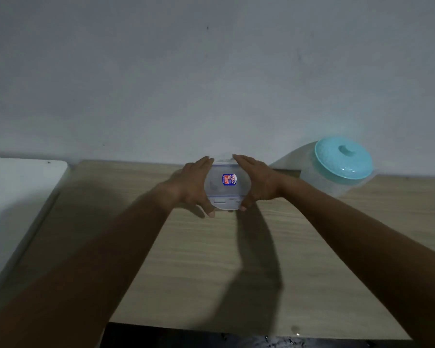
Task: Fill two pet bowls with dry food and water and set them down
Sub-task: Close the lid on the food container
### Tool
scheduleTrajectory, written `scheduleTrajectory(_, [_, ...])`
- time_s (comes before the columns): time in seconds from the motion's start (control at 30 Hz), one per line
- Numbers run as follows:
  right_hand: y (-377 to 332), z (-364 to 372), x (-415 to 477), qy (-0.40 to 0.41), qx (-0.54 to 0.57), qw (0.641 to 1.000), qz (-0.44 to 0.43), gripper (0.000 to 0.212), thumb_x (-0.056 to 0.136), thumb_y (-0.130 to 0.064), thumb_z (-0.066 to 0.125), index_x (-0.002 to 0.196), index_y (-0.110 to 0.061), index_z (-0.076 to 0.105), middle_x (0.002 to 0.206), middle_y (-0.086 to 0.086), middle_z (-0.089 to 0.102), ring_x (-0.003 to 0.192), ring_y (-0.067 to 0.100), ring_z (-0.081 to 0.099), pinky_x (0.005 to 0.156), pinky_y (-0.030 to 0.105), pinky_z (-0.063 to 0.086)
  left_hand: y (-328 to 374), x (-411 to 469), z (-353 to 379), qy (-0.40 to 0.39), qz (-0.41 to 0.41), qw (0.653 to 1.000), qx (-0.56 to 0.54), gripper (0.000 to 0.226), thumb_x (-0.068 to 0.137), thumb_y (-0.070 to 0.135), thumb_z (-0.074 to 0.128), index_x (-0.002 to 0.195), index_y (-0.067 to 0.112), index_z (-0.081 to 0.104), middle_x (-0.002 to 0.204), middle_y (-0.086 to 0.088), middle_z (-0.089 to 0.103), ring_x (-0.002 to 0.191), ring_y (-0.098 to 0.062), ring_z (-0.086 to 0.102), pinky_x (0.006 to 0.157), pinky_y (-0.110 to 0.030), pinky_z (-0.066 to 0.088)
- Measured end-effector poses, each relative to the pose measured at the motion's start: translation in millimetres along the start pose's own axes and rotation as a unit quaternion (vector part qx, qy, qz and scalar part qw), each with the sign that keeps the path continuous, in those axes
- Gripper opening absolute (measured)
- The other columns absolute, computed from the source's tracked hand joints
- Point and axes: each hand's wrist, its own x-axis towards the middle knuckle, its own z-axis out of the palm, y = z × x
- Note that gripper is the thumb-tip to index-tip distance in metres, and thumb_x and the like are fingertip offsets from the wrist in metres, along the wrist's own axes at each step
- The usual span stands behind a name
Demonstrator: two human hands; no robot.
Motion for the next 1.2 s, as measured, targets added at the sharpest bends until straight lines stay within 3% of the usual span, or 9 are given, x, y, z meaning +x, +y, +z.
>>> scheduleTrajectory(0.13, [-5, 6, 15, -0.006, -0.023, 1.0, 0.02, 0.141, 0.05, -0.036, 0.1, 0.16, -0.011, 0.016, 0.16, 0.009, 0.028, 0.145, 0.031, 0.034, 0.117, 0.042, 0.036, 5, 7, 0, 0.009, -0.022, 1.0, -0.013, 0.125, 0.043, 0.042, 0.094, 0.147, 0.019, 0.03, 0.143, 0.0, 0.044, 0.128, -0.022, 0.045, 0.103, -0.041, 0.044])
scheduleTrajectory(0.2, [-5, 8, 15, 0.01, -0.026, 1.0, 0.015, 0.131, 0.052, -0.032, 0.099, 0.157, -0.011, 0.023, 0.153, 0.01, 0.035, 0.137, 0.032, 0.04, 0.111, 0.041, 0.042, 3, 10, 2, 0.031, -0.027, 0.999, 0.005, 0.103, 0.036, 0.047, 0.089, 0.128, 0.028, 0.045, 0.123, 0.003, 0.056, 0.108, -0.02, 0.056, 0.089, -0.041, 0.053])
scheduleTrajectory(0.3, [-5, 16, 17, 0.031, -0.045, 0.998, 0.007, 0.122, 0.057, -0.029, 0.096, 0.155, -0.01, 0.025, 0.148, 0.011, 0.037, 0.131, 0.034, 0.042, 0.105, 0.039, 0.045, 2, 12, 9, 0.052, -0.033, 0.997, 0.052, 0.093, 0.031, 0.053, 0.083, 0.114, 0.033, 0.046, 0.109, 0.006, 0.058, 0.093, -0.016, 0.057, 0.079, -0.04, 0.057])
scheduleTrajectory(0.5, [6, 32, -2, 0.07, 0.119, 0.99, 0.029, 0.149, 0.052, -0.032, 0.098, 0.163, -0.011, 0.001, 0.168, 0.017, 0.006, 0.157, 0.031, 0.007, 0.121, 0.032, 0.023, 2, -11, 25, 0.107, -0.044, 0.99, -0.075, 0.13, 0.041, 0.05, 0.089, 0.151, 0.026, 0.023, 0.147, 0.001, 0.043, 0.13, -0.023, 0.046, 0.1, -0.045, 0.047])
scheduleTrajectory(0.57, [6, 52, -17, 0.149, 0.25, 0.956, 0.045, 0.134, 0.049, -0.032, 0.097, 0.159, -0.013, 0.024, 0.16, 0.014, 0.035, 0.149, 0.029, 0.035, 0.112, 0.029, 0.036, 0, -24, 37, 0.152, -0.052, 0.976, -0.145, 0.107, 0.04, 0.059, 0.087, 0.135, 0.037, 0.042, 0.126, 0.008, 0.061, 0.112, -0.016, 0.061, 0.084, -0.035, 0.055])
scheduleTrajectory(0.67, [2, 76, -34, 0.24, 0.385, 0.889, 0.061, 0.097, 0.041, -0.034, 0.092, 0.131, -0.027, 0.056, 0.119, -0.005, 0.071, 0.107, 0.02, 0.069, 0.09, 0.039, 0.058, 12, -41, 46, 0.19, -0.087, 0.955, -0.211, 0.075, 0.053, 0.046, 0.092, 0.12, 0.03, 0.062, 0.105, 0.011, 0.072, 0.086, -0.008, 0.065, 0.059, -0.015, 0.044])
scheduleTrajectory(0.77, [-6, 85, -56, 0.246, 0.427, 0.868, 0.067, 0.087, 0.043, -0.025, 0.092, 0.124, -0.022, 0.06, 0.114, -0.004, 0.073, 0.104, 0.022, 0.071, 0.086, 0.041, 0.06, 29, -62, 53, 0.214, -0.108, 0.937, -0.256, 0.069, 0.05, 0.033, 0.095, 0.114, 0.025, 0.068, 0.103, 0.007, 0.075, 0.085, -0.01, 0.068, 0.061, -0.019, 0.047])
scheduleTrajectory(0.93, [-14, 92, -98, 0.245, 0.459, 0.848, 0.099, 0.09, 0.05, -0.007, 0.099, 0.129, -0.014, 0.057, 0.119, -0.003, 0.067, 0.106, 0.015, 0.066, 0.091, 0.034, 0.057, 53, -106, 57, 0.233, -0.105, 0.923, -0.287, 0.07, 0.052, 0.021, 0.095, 0.117, 0.022, 0.068, 0.097, 0.01, 0.067, 0.08, -0.006, 0.06, 0.052, -0.007, 0.042])
scheduleTrajectory(1.2, [-43, 94, -185, 0.297, 0.466, 0.829, 0.085, 0.101, 0.033, -0.036, 0.095, 0.127, -0.02, 0.061, 0.126, -0.004, 0.066, 0.113, 0.017, 0.066, 0.092, 0.044, 0.059, 96, -179, 49, 0.257, -0.064, 0.932, -0.246, 0.069, 0.044, 0.031, 0.096, 0.108, 0.026, 0.072, 0.1, 0.002, 0.065, 0.095, -0.017, 0.063, 0.077, -0.027, 0.048])
